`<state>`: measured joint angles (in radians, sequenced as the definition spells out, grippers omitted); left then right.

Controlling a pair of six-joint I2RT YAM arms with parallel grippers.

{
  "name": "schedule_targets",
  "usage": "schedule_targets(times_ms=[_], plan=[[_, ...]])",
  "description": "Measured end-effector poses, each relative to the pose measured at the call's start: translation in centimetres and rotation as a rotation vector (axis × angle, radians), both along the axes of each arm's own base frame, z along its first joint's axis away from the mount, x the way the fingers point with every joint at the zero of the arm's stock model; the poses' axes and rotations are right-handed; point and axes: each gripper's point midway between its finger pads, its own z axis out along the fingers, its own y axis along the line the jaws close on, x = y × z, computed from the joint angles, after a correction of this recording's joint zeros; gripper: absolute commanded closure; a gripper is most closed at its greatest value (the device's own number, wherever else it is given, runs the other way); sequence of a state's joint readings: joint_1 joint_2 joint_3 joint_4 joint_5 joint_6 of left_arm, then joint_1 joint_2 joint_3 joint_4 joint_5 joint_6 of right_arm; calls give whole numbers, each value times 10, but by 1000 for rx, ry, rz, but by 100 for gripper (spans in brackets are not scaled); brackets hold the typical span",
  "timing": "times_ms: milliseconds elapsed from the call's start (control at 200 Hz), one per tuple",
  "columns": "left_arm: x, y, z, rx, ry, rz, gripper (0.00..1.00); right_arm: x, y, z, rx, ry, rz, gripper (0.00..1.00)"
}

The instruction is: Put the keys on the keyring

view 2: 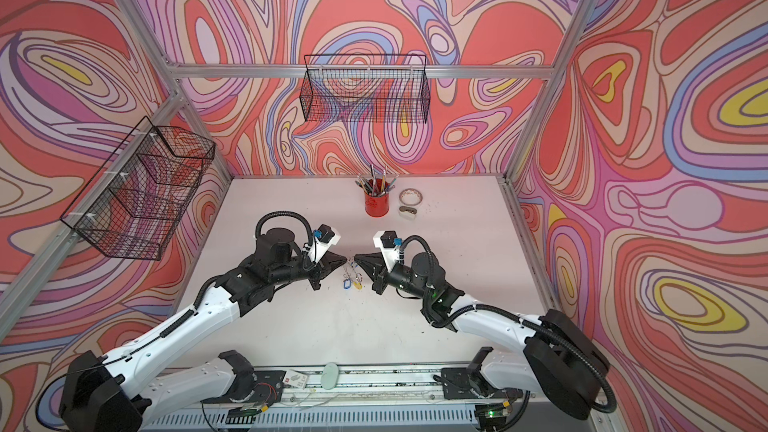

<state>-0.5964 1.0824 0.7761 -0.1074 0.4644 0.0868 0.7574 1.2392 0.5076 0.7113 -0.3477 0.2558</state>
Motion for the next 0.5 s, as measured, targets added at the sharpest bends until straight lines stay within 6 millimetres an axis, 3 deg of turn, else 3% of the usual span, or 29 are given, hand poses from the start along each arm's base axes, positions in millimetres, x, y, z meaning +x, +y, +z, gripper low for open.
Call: schedule_targets(times_ms=[501], plan=[[-4, -4, 0, 3, -7, -23, 100, 8, 9, -3, -13, 24, 9, 100]])
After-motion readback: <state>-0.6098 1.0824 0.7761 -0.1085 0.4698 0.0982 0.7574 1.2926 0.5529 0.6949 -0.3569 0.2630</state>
